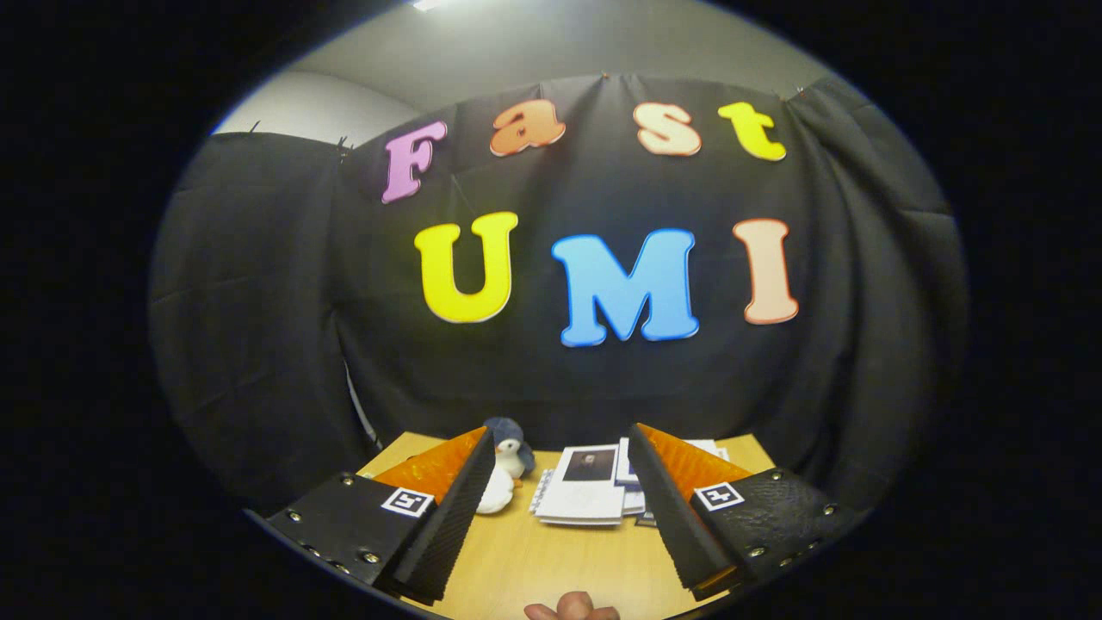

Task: Open the storage box then place both shoes into the box .Put the left shoe in first, then the right shoe, with the right side of both shoes facing outward in a uniform manner.

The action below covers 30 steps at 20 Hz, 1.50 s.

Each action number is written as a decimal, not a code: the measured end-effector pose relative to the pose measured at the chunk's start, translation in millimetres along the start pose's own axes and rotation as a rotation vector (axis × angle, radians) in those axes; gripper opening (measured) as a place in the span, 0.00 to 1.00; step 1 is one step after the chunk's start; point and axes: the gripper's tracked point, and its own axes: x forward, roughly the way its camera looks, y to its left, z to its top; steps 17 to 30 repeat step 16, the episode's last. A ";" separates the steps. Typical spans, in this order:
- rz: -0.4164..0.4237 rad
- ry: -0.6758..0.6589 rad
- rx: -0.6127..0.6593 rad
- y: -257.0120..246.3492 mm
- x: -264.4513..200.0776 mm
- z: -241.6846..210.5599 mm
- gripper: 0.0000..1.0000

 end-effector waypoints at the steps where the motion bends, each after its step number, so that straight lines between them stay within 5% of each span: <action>1: -0.015 -0.053 -0.026 -3.5 -8.2 6.2 0.96; 6: -0.057 -0.182 -0.071 -11.2 -35.1 25.3 0.96; 30: -0.034 -0.161 -0.051 -21.1 -31.5 18.6 0.96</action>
